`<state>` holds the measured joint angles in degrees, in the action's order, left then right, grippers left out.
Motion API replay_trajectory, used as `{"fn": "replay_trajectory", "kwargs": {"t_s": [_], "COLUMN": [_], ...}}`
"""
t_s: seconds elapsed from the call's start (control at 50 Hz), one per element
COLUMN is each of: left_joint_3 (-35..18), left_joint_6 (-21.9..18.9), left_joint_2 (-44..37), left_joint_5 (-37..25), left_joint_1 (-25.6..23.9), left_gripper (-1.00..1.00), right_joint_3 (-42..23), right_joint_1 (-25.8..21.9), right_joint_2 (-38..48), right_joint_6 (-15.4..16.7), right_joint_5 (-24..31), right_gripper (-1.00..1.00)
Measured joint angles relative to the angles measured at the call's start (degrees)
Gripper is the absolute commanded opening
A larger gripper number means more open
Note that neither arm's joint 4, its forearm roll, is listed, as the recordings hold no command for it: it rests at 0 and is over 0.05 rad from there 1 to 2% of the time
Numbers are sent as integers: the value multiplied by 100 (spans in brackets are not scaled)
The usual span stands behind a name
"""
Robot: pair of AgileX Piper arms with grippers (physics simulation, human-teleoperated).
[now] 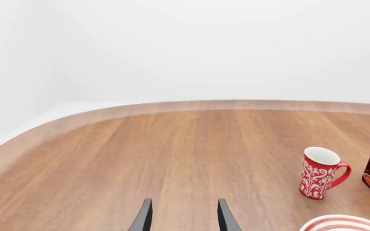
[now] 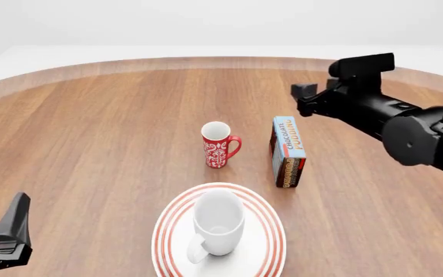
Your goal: Pick up the white mug and put it on the plate, and put the chocolate pudding to the right of the plate.
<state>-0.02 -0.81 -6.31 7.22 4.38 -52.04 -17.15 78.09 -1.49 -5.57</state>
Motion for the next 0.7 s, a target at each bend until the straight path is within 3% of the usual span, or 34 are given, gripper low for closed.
{"fn": "replay_trajectory", "kwargs": {"t_s": [0.28,0.7], "left_joint_3": [0,0], "left_joint_6": [12,27], "left_joint_2": [-17,-9], "left_joint_5": [17,8], "left_joint_1": [-2,-18], "left_gripper": [100,100], "right_joint_3": [-176,-270], "right_joint_1": [66,238], "right_joint_2": [290,572], "right_joint_6": [-336,-561], "right_joint_5": [101,123], "right_gripper": [100,100]}}
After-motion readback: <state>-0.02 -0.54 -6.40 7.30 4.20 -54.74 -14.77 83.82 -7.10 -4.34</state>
